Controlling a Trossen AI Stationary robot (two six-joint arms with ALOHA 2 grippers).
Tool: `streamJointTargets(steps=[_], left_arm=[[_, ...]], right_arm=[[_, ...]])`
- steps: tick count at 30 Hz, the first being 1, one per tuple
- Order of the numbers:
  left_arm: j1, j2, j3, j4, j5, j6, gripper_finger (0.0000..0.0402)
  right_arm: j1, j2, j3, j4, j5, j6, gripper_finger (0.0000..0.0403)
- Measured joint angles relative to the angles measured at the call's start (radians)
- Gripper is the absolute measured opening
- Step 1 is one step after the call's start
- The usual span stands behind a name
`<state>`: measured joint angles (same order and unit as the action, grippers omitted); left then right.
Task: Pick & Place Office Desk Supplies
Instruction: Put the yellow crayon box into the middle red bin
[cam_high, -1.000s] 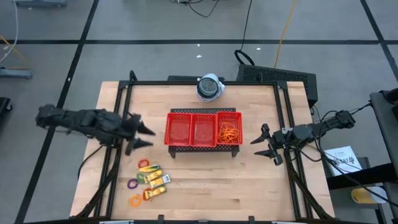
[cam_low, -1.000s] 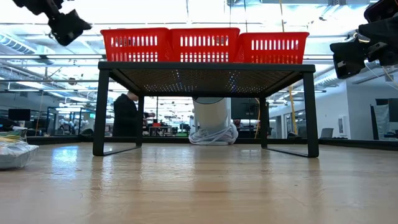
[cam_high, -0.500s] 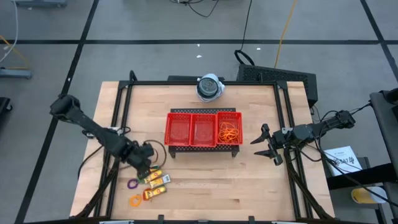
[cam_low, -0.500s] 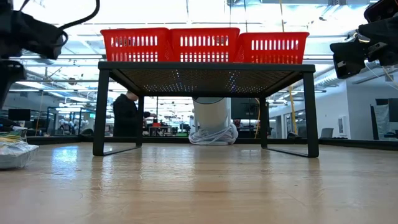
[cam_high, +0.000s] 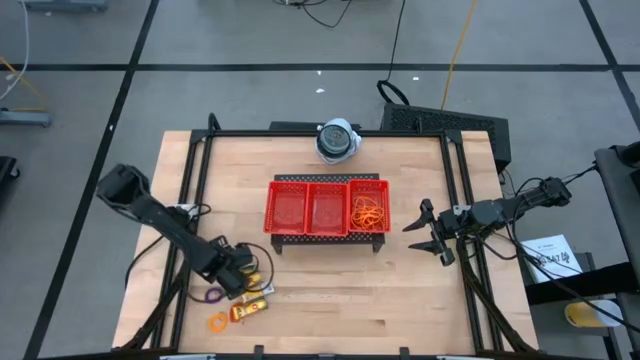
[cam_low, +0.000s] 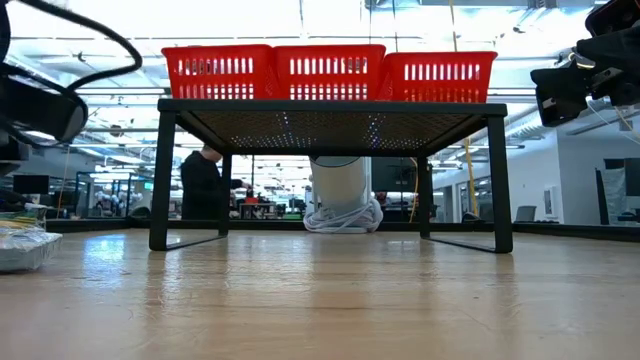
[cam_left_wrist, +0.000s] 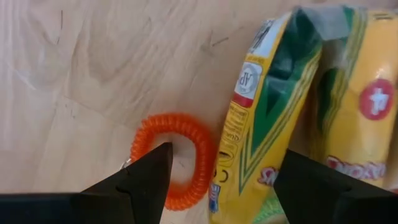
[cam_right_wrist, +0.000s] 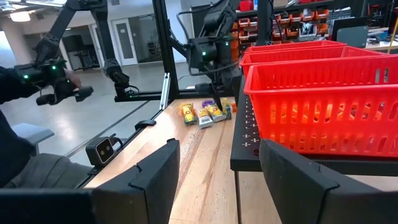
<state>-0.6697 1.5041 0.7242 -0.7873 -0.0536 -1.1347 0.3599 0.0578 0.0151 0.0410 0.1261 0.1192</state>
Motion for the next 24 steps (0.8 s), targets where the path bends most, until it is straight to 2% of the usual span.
streamJointTargets(steps=[5, 9, 13, 17, 21, 24], left_arm=[[-0.006, 0.018, 0.003, 0.048, -0.003, 0.05, 0.0246], [-0.006, 0.019, 0.001, 0.081, -0.004, 0.081, 0.0189], [-0.006, 0.019, 0.001, 0.09, 0.003, 0.033, 0.0128], [-0.006, 0.014, 0.001, 0.091, 0.014, 0.037, 0.0088], [-0.006, -0.025, -0.004, 0.082, 0.012, 0.016, 0.0071], [-0.006, -0.068, -0.004, 0.083, 0.003, -0.008, 0.0076]], right_arm=[[0.0, 0.0, 0.0, 0.0, 0.0, 0.0, 0.0212], [0.0, 0.0, 0.0, 0.0, 0.0, 0.0, 0.0211], [0.0, 0.0, 0.0, 0.0, 0.0, 0.0, 0.0209], [0.0, 0.0, 0.0, 0.0, 0.0, 0.0, 0.0212], [0.0, 0.0, 0.0, 0.0, 0.0, 0.0, 0.0212], [0.0, 0.0, 0.0, 0.0, 0.0, 0.0, 0.0209]])
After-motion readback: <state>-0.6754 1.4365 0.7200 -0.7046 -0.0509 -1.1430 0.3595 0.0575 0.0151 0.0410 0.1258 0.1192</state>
